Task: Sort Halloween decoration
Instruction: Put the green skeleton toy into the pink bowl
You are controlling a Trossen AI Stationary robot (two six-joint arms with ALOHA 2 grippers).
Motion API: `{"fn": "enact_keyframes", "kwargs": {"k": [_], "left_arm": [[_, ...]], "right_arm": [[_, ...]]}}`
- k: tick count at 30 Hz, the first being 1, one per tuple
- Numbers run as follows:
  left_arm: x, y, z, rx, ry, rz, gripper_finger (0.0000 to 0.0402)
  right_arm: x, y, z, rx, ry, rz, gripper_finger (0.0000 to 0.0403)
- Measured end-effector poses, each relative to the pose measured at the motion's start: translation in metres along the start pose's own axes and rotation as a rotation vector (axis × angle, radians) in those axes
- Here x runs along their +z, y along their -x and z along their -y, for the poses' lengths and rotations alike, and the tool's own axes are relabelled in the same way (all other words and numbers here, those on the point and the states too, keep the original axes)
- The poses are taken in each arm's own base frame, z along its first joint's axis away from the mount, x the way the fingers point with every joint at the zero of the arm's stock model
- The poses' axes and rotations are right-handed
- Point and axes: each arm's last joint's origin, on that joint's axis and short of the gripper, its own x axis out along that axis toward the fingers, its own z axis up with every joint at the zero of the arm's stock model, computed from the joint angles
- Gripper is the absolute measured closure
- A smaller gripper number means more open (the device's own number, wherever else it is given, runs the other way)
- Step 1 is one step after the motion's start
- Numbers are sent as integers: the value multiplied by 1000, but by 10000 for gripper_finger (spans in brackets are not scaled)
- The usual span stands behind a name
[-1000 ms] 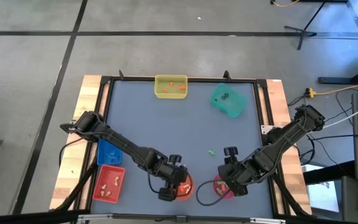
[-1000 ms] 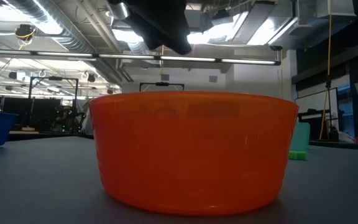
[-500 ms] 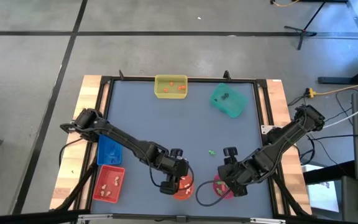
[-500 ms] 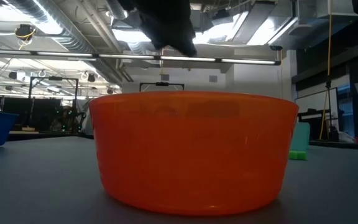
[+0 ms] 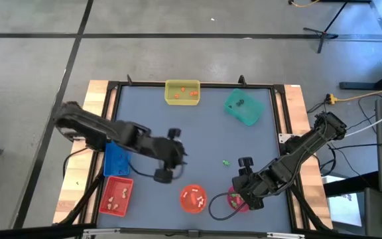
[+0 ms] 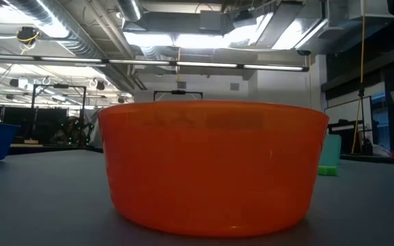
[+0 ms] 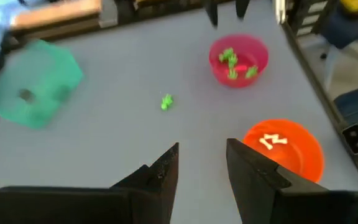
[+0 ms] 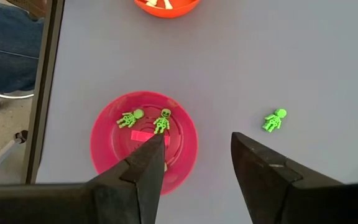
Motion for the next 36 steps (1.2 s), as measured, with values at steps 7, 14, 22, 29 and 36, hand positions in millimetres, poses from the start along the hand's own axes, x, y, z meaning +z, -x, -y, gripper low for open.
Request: {"fn": "enact_keyframes", "kwargs": {"k": [7,14,22,29,36], "left_arm": [[-12,57,-18,18,-8,127,282],[-53,71,-31,39,43,230,296],[-102,78,-45,40,94,299,355],[-135,84,-53,34,125,372,398],[-168,86,-56,58,167,377,400]], "right_arm": [[0,0,0,-1,0,1,221],[0,0,0,-1,0,1,221],[0,0,0,-1,0,1,221],[0,0,0,-2,-1,2,221],[0,0,0,-3,0,3,221]]}}
